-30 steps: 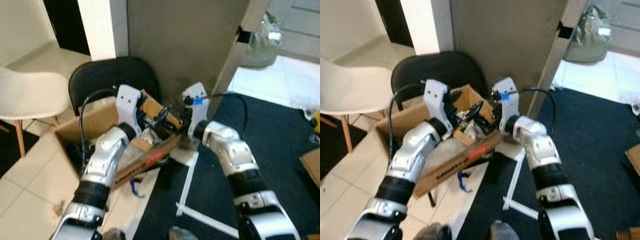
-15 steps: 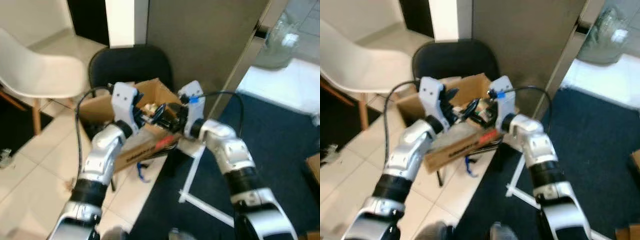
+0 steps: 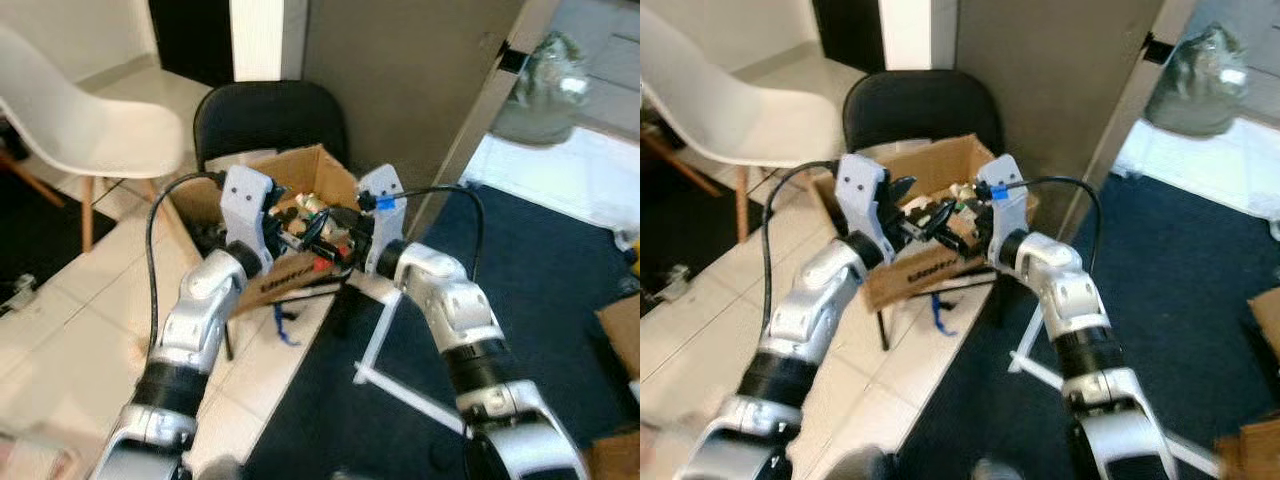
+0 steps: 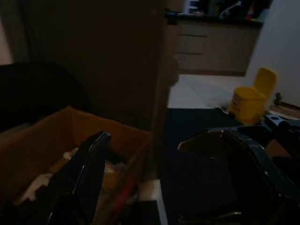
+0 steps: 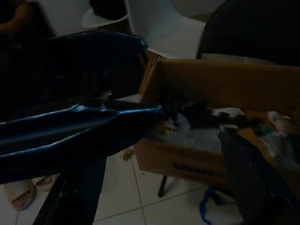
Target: Picking trash to rubbish bin
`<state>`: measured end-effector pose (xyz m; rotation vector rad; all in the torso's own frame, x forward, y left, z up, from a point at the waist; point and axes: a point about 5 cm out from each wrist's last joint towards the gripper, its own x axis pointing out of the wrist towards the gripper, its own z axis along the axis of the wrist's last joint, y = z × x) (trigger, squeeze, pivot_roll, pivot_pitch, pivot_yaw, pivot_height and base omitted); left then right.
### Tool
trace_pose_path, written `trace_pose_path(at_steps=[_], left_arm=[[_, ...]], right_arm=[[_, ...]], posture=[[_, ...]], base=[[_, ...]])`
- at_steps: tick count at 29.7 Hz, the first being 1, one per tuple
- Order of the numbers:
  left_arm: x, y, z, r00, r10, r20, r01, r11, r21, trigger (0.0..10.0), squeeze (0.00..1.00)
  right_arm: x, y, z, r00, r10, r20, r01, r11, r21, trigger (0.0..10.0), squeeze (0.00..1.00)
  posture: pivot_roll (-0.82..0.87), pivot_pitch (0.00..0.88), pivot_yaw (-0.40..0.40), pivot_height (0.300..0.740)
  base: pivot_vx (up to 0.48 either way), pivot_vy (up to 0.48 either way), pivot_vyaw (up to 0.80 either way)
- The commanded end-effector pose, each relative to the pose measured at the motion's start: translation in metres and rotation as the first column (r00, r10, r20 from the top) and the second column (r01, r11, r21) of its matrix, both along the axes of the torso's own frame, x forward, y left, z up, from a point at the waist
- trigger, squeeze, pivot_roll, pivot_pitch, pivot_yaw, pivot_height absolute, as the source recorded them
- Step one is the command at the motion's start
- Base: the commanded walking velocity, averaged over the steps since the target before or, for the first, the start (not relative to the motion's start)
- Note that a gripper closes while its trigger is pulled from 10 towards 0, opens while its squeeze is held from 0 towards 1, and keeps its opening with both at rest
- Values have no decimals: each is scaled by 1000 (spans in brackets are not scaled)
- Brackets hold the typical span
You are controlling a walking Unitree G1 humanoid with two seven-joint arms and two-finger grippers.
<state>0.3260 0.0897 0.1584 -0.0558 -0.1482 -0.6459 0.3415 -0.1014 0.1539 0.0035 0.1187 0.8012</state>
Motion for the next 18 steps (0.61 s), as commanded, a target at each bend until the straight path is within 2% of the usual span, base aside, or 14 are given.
trace_pose_path(at_steps=[1,18], left_arm=[[-2,-4,-9,999,-19,-38,19,1000,24,10000,0],[-1,-5,-9,999,-22,-38,23,999,27,10000,0]], right_arm=[[1,-2,5,1000,-7,28,6,1000,18,10000,0],[1,-2,5,1000,-6,27,6,1000,19,10000,0]], posture=[[-26,0,-81,740],[-33,0,-77,740]], base=[[-304,0,0],[-294,0,0]])
